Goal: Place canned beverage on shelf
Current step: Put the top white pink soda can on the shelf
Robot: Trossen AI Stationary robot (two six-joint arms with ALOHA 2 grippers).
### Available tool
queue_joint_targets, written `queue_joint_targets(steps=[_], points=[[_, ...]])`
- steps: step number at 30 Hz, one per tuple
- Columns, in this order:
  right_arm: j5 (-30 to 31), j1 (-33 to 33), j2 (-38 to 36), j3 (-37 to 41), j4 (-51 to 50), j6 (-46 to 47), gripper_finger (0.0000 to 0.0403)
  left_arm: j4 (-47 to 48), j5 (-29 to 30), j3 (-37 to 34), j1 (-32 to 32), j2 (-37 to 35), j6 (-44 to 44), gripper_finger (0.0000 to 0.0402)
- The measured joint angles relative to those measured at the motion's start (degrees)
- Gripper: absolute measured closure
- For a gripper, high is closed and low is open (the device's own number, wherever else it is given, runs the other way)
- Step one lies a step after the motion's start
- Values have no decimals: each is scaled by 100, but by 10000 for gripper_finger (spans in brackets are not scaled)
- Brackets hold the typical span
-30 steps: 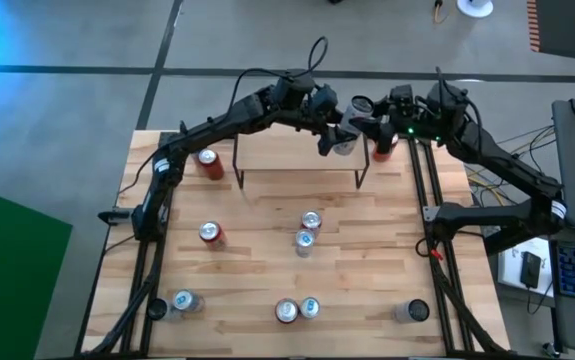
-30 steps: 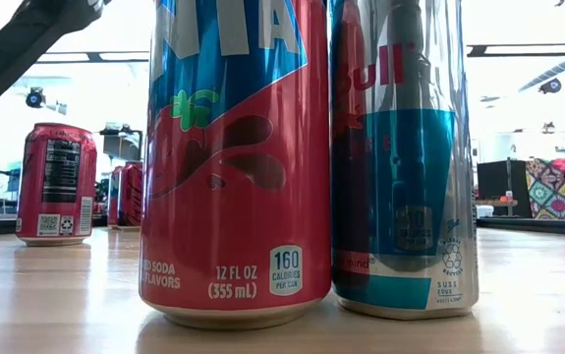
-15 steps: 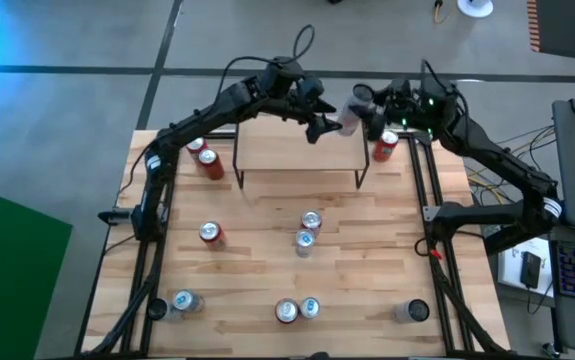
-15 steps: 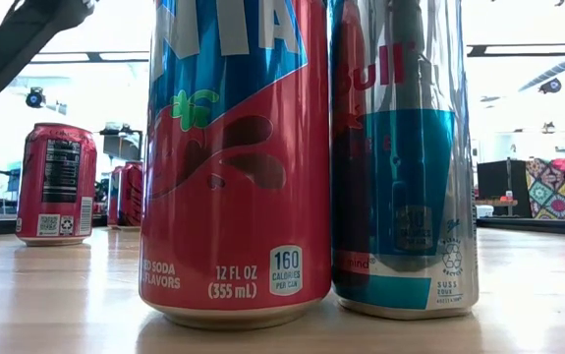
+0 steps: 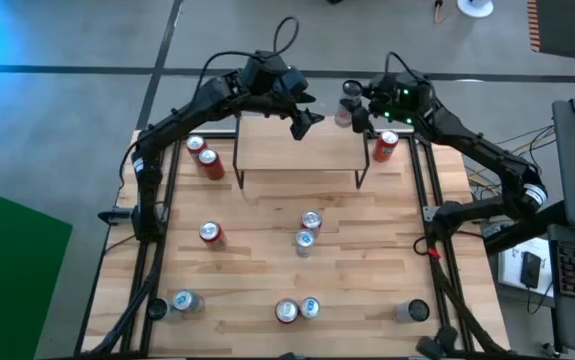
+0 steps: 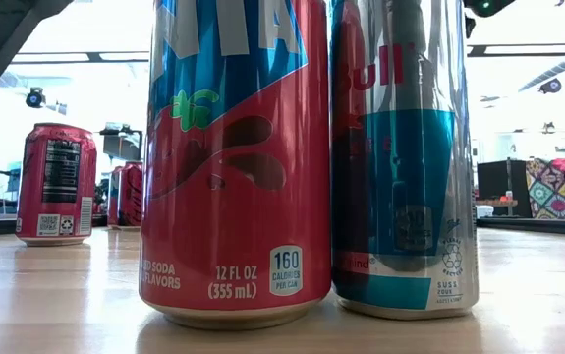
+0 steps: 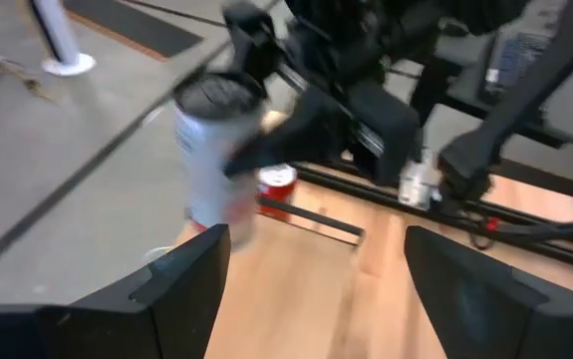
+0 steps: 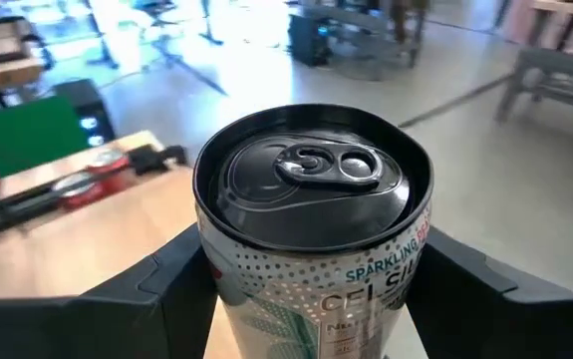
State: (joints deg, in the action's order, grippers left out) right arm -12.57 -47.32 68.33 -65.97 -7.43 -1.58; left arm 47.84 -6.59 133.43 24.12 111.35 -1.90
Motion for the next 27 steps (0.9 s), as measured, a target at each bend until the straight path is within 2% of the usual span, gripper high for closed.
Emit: queue_joint_targets(steps=[5, 8, 11, 15, 19, 22, 27], points=[[86, -100, 175, 265, 87, -107, 151, 142, 166, -93, 0, -318, 83, 142], [43, -195, 115, 578, 524, -37, 151, 74, 291, -608, -8, -635, 83, 158], [23, -320, 24, 990, 1001, 86, 151, -551, 419, -1620, -17, -1181, -62, 173], [113, -385, -30, 1271, 1266, 154, 151, -1944, 535, -3340, -12, -2249, -469, 188], [19, -370, -8, 1318, 1312, 96, 151, -2856, 1010, -4863, -11, -3216, -856, 194], [16, -372, -8, 1296, 1272, 58, 151, -3175, 1186, -5607, -9, -3826, -1142, 194], [-19, -409, 9, 1229, 1204, -55, 129, -3126, 1359, -6323, -11, -4511, -1647, 194]])
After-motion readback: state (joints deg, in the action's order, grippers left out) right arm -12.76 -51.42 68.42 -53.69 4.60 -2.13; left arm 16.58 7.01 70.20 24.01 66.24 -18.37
